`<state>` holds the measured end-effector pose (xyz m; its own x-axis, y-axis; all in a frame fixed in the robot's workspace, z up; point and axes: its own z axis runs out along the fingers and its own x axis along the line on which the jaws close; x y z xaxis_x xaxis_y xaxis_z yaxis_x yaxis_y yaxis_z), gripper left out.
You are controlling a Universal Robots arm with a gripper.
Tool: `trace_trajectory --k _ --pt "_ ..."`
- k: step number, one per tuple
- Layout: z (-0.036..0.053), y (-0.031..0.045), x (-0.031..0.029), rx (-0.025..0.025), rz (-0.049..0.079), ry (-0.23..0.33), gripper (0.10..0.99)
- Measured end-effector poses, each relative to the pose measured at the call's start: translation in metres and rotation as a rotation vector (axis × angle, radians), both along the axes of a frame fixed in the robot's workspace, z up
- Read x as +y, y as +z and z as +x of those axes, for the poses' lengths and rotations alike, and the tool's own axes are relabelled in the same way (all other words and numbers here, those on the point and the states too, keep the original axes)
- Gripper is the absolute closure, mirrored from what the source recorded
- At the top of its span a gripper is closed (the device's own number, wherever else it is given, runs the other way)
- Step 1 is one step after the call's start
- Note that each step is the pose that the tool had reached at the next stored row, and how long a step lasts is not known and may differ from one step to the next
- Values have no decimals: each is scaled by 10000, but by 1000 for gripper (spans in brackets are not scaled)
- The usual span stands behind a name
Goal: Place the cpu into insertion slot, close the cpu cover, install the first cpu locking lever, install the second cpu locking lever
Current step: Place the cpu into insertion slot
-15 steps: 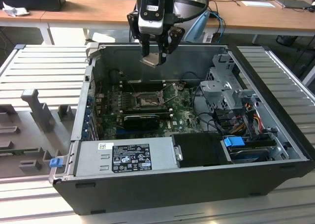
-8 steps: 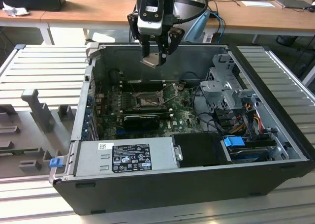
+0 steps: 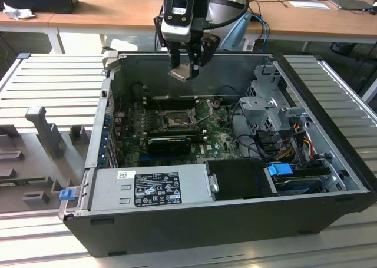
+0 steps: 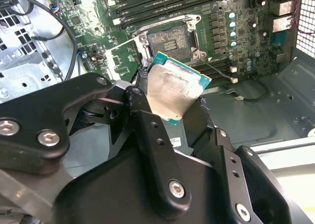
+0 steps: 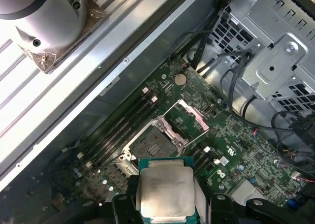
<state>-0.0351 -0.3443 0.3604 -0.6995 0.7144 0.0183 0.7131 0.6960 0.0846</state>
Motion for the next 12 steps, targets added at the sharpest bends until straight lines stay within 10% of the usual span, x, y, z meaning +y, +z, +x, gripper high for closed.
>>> trace_trajectory --k 12 --pt "0 -19 0 -1 -1 -450 561"
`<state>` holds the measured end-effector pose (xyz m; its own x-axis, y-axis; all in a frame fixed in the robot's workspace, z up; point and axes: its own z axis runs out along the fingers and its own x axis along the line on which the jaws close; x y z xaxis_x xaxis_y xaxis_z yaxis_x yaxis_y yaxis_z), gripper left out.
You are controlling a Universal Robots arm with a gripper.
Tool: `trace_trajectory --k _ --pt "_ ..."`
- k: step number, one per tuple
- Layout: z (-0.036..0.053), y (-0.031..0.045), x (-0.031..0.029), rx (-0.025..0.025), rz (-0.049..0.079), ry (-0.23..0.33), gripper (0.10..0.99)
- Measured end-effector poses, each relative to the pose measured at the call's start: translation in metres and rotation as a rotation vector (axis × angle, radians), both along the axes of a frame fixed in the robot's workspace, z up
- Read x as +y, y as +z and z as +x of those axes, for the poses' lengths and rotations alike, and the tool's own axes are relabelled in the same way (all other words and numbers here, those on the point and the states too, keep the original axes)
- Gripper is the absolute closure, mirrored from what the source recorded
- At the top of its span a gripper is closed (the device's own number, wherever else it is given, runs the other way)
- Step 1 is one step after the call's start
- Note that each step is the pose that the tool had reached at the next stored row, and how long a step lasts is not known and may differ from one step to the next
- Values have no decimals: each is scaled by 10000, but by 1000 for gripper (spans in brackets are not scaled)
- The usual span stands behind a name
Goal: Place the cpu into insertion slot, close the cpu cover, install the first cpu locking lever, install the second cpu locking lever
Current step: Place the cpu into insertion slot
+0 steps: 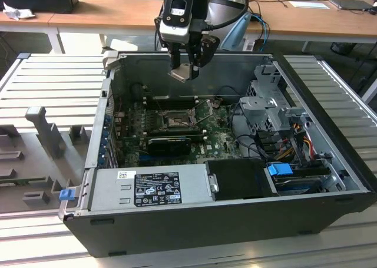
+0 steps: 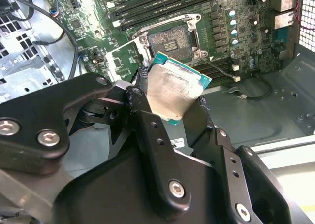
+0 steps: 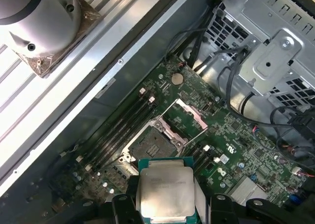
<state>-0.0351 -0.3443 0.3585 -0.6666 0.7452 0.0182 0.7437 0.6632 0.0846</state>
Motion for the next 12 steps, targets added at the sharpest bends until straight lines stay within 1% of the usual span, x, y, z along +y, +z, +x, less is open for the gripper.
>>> trace_trajectory --k 2,5,12 --pt "0 -3 0 1 -2 -452 561" --pt "0 -4 0 1 -2 -753 561" --pt "0 -7 0 1 -2 -1183 561"
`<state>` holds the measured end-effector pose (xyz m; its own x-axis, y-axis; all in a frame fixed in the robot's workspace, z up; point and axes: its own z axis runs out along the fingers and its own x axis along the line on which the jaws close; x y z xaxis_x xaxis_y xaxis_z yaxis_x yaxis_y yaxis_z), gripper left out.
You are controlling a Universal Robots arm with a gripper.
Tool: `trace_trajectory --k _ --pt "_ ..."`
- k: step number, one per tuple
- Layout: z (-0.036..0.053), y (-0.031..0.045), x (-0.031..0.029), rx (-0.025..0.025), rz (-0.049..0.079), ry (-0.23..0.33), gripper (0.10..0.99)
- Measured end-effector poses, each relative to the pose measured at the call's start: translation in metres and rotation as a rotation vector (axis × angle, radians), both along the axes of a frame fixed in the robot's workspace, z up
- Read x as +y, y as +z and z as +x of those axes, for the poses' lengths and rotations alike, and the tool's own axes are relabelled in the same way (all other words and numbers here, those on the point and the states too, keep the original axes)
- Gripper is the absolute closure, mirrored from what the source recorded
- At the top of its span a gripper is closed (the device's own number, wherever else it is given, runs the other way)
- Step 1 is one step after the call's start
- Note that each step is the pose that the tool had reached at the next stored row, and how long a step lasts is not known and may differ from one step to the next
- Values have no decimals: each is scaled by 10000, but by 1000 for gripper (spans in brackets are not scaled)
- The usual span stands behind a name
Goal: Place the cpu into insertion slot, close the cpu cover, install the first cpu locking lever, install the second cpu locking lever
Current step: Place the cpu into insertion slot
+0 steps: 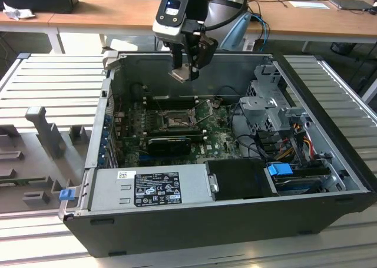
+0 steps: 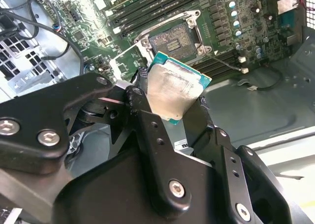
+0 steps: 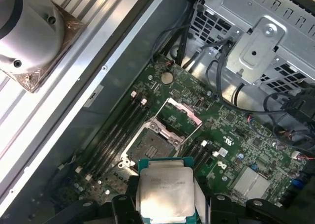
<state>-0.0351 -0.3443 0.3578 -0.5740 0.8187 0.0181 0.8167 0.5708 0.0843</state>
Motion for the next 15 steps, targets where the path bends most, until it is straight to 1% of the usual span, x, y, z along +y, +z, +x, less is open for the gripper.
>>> trace_trajectory --k 4,15 --pt "0 -3 0 -1 0 -297 561" --pt "0 -9 0 0 0 -837 561"
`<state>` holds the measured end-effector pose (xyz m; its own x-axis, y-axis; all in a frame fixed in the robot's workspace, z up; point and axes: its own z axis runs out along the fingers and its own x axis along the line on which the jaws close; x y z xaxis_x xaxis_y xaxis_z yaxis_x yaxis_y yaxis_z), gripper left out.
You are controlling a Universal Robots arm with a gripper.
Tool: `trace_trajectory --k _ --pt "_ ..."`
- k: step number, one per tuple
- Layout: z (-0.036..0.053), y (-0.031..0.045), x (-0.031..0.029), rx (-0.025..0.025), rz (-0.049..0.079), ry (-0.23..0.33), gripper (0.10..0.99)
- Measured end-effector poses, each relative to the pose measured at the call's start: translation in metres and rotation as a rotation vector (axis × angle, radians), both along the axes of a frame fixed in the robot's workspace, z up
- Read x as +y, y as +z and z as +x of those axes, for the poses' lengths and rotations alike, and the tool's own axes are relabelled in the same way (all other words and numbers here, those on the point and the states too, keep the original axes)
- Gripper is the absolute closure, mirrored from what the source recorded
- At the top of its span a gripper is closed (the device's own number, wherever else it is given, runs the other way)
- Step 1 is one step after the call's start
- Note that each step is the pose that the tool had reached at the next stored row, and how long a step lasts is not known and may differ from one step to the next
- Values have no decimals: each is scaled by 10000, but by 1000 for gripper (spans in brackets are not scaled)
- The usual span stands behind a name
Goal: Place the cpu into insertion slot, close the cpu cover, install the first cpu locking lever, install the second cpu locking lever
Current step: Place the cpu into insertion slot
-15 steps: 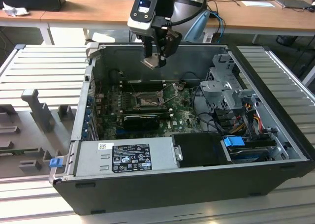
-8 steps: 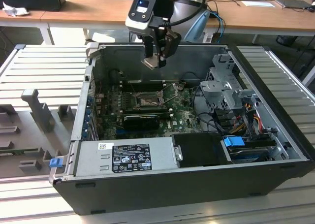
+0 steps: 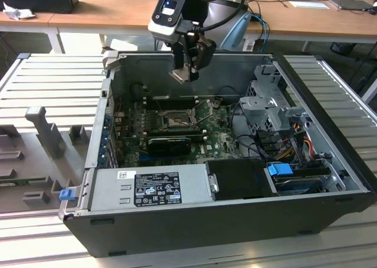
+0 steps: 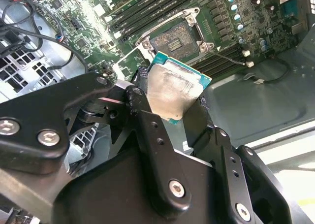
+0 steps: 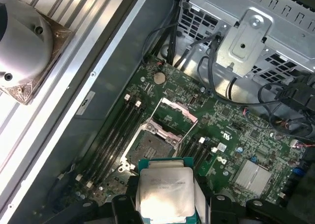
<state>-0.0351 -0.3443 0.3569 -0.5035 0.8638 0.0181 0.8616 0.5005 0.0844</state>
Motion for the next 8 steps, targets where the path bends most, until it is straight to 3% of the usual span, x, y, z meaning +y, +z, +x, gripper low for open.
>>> trace_trajectory --k 8 --pt "0 -4 0 0 0 -344 561"
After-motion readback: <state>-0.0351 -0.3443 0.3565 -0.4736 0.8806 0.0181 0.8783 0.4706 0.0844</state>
